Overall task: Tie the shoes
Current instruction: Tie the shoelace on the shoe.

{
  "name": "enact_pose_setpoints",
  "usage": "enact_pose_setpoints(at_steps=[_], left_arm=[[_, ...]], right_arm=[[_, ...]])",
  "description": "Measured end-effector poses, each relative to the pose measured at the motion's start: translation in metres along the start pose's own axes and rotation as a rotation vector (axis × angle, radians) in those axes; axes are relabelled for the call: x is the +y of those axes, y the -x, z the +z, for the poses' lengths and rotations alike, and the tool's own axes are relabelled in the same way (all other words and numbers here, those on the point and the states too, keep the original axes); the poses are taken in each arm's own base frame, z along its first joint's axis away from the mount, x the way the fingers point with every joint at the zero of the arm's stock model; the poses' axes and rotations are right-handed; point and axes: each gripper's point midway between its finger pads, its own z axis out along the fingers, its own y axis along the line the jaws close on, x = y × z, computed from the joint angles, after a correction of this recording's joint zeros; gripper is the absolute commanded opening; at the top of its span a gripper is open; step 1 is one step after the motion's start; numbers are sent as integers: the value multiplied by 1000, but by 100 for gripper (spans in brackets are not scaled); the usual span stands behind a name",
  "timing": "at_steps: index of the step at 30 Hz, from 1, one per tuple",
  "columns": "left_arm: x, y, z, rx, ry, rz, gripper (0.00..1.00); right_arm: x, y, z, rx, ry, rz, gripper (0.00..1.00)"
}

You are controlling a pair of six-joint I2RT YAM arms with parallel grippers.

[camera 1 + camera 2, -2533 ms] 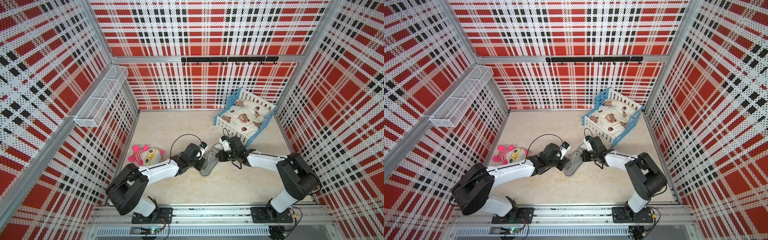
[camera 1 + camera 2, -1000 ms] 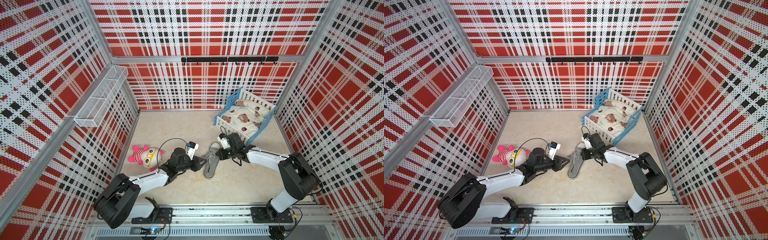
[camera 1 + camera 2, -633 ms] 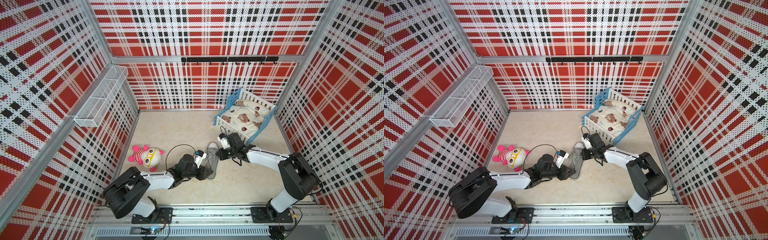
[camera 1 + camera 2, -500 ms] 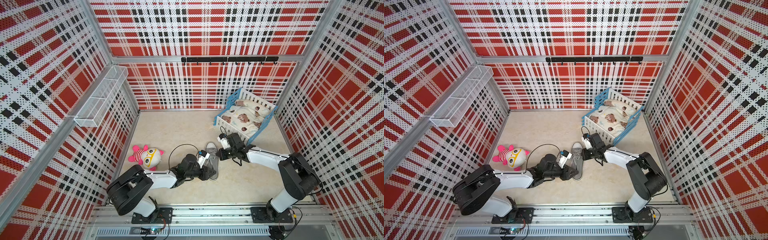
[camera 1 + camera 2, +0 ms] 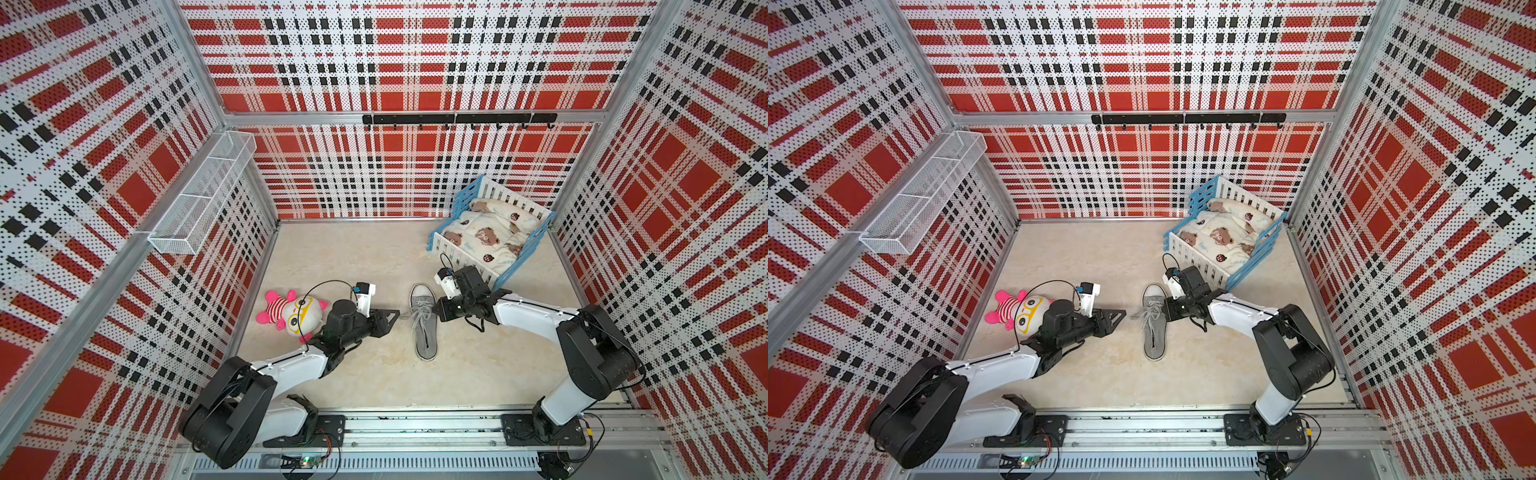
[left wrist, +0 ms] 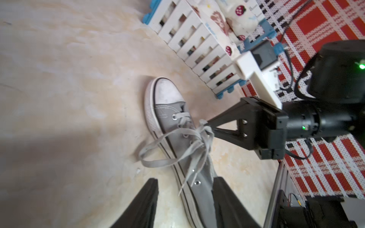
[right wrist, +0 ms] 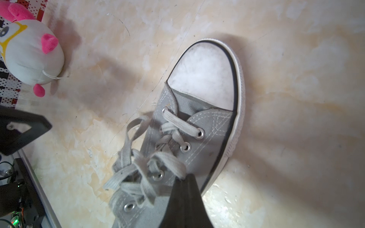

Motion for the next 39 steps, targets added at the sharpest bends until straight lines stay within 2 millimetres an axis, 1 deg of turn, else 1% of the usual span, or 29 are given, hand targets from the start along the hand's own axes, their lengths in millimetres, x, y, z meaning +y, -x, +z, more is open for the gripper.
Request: enact_pose_setpoints(at_steps=[2, 7, 10, 13, 17, 21, 29, 32, 34, 36, 39], left_arm=[[9, -2, 3, 2, 28, -17, 57], [28, -16, 13, 50, 85, -39, 60], [36, -23, 18, 72, 102, -52, 58], [41, -26, 25, 85, 111, -64, 54], [41, -21, 36, 85, 105, -72, 51], [38, -19, 48, 90, 94, -76, 50], [36, -40, 66, 147, 107, -87, 52], [34, -45, 71, 159, 109, -88, 52], [33, -45, 74, 158, 107, -88, 52], [31, -45, 76, 156, 108, -87, 50], [30, -46, 79, 157, 109, -86, 45]], right_arm=[[0, 0, 0, 1, 2, 0, 0], [1, 0, 0, 2, 7, -1, 0], [1, 0, 0, 2, 7, -3, 0], [1, 0, 0, 2, 8, -4, 0], [1, 0, 0, 3, 8, -4, 0], [1, 0, 0, 2, 8, -5, 0], [2, 0, 0, 2, 9, -7, 0], [2, 0, 0, 3, 10, -8, 0], [2, 0, 0, 3, 10, -8, 0], [2, 0, 0, 3, 10, -8, 0], [2, 0, 0, 2, 10, -8, 0]])
